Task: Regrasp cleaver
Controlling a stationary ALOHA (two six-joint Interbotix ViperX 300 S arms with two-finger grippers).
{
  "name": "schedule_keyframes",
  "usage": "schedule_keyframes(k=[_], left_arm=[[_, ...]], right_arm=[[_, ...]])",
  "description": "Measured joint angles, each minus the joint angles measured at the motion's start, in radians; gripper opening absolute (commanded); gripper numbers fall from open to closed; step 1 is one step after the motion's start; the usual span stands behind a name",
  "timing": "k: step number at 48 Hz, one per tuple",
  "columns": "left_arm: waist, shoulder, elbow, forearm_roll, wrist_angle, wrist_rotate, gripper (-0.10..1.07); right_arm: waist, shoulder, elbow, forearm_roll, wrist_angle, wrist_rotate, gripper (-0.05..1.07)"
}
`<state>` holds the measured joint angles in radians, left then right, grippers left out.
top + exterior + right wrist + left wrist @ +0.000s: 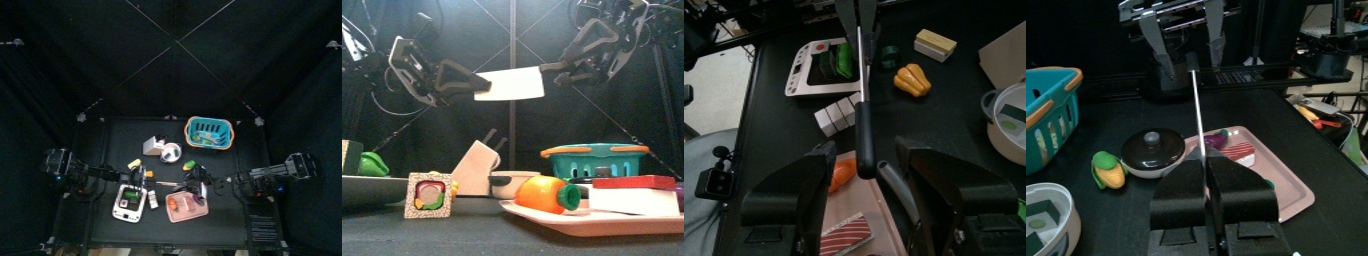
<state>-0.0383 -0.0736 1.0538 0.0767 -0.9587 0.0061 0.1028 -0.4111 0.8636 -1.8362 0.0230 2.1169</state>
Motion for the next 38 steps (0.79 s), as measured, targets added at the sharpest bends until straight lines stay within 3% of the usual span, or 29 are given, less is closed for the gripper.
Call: schedule_keyframes(k=[17,23,30,38], left_arm=[[0.000,-0.005,0.005,0.000,-0.002,0.002,0.23],[-0.003,-0.006,0.006,0.000,-0.002,0.000,0.23],[-0.003,-0.006,0.008,-0.002,-0.003,0.000,0.23],[-0.003,-0.006,0.015,0.000,-0.003,0.000,0.23]], right_arm=[[-0.005,-0.054,-0.014,0.272,-0.071,-0.002,0.87],[-0.040,-0.077,-0.051,0.399,-0.115,-0.002,0.87],[-0.158,-0.057,-0.071,0.561,-0.161,0.002,0.87],[-0.241,-0.040,-0.078,0.655,-0.249,0.006,0.87]])
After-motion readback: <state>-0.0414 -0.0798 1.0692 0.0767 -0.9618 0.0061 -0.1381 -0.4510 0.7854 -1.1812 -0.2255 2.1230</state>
